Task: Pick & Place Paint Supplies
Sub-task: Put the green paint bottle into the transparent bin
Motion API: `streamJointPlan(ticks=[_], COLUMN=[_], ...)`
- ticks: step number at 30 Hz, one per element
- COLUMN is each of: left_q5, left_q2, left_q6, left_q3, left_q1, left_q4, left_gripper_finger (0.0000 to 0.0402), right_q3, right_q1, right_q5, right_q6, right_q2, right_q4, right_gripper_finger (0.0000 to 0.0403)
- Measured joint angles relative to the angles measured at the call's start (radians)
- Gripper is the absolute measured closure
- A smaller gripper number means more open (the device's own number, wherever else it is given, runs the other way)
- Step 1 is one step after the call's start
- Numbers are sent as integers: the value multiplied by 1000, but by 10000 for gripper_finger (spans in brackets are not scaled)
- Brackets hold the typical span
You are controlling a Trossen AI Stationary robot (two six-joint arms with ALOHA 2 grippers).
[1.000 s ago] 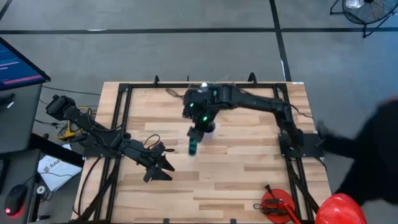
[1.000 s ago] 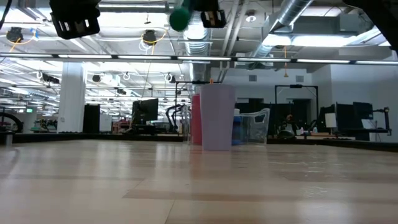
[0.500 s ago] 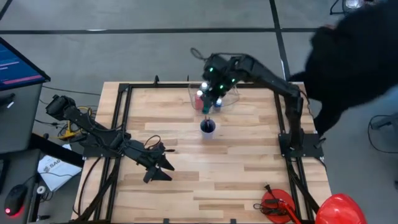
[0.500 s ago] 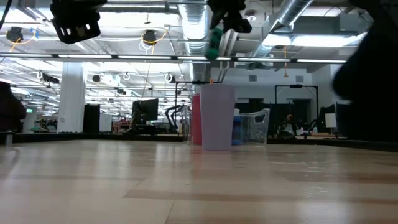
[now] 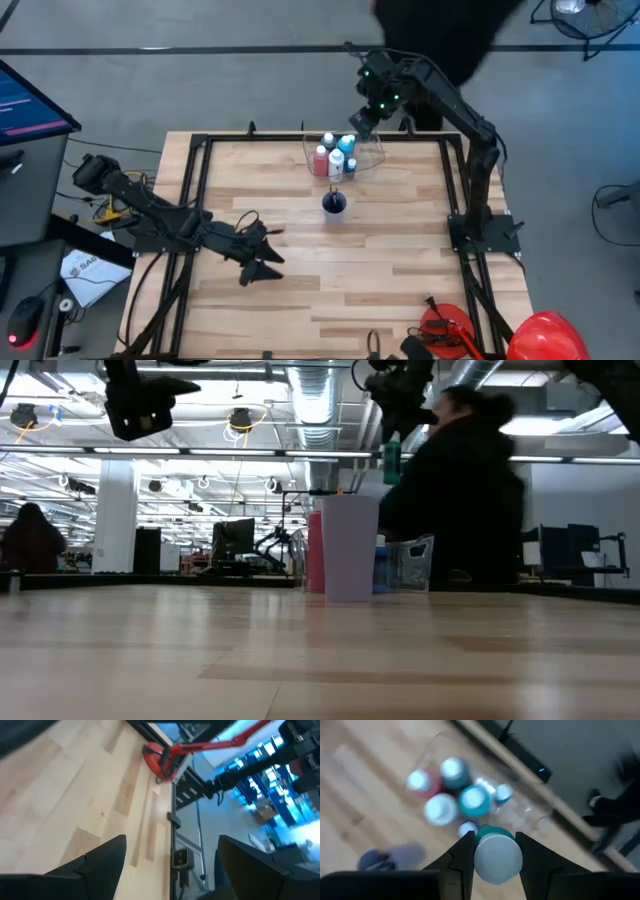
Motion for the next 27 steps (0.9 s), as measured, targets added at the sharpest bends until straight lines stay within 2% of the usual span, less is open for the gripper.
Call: streamJointPlan(ticks=[9, 18, 24, 27], left_q5=[-25, -66, -90, -91], left_q2=[0, 0, 0, 0], left_q6=[-25, -42, -42, -42], left_q3=[0, 0, 0, 0], left_q1=[60, 70, 70, 77], left_q4=[0, 1, 1, 1], left_gripper_finger=[94, 94, 94, 94], right_q3=[0, 0, 0, -1], right_q1=[-72, -55, -56, -56], right_q5=[124, 110, 105, 45], right_q6=[-64, -165, -273, -313], right_q2=[3, 4, 4, 4], right_q4=[93, 117, 69, 64], right_gripper_finger=[294, 292, 289, 289])
